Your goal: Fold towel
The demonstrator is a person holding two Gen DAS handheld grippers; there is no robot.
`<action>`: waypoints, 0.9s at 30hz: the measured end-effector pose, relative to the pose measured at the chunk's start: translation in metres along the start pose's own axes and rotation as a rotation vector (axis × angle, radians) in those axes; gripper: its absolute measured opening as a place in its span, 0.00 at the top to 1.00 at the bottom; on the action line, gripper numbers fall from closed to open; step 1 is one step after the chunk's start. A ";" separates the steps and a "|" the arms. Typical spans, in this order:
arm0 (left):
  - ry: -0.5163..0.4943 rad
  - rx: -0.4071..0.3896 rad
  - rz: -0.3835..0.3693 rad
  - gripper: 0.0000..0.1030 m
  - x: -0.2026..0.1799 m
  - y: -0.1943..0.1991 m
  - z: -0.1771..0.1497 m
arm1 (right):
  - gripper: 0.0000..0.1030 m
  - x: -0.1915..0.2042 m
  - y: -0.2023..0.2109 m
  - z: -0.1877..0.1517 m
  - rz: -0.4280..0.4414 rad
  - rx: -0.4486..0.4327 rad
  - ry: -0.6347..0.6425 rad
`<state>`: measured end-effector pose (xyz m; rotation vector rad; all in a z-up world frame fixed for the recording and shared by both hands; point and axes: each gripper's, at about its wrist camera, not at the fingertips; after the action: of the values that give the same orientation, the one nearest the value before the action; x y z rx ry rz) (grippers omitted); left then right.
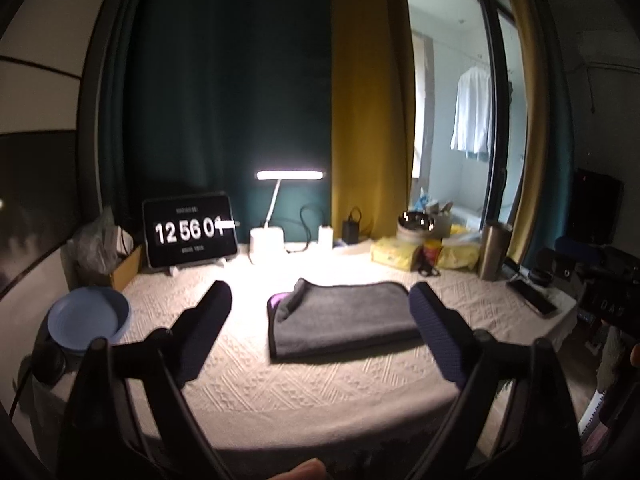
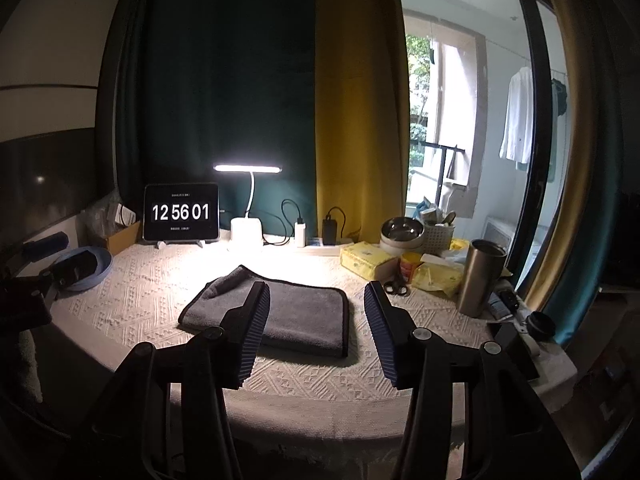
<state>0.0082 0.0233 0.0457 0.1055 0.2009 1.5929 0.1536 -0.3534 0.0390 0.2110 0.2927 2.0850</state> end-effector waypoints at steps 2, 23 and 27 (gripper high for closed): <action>-0.002 -0.023 0.004 0.11 0.000 0.006 0.003 | 0.49 0.000 0.007 0.001 -0.001 -0.013 -0.003; 0.000 -0.140 0.081 0.05 0.005 0.043 0.011 | 0.35 0.007 0.033 0.003 0.020 -0.098 -0.002; -0.002 -0.132 0.085 0.05 0.004 0.040 0.010 | 0.35 0.009 0.031 0.002 0.023 -0.091 -0.001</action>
<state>-0.0296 0.0270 0.0635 0.0131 0.0901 1.6859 0.1247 -0.3605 0.0506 0.1614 0.1952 2.1158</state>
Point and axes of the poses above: each gripper's, at about its wrist camera, not at the fingertips, and y roughly against the way its jaws point, x to its left, z to its top, and after that the axes turned 4 degrees about -x, right-handed
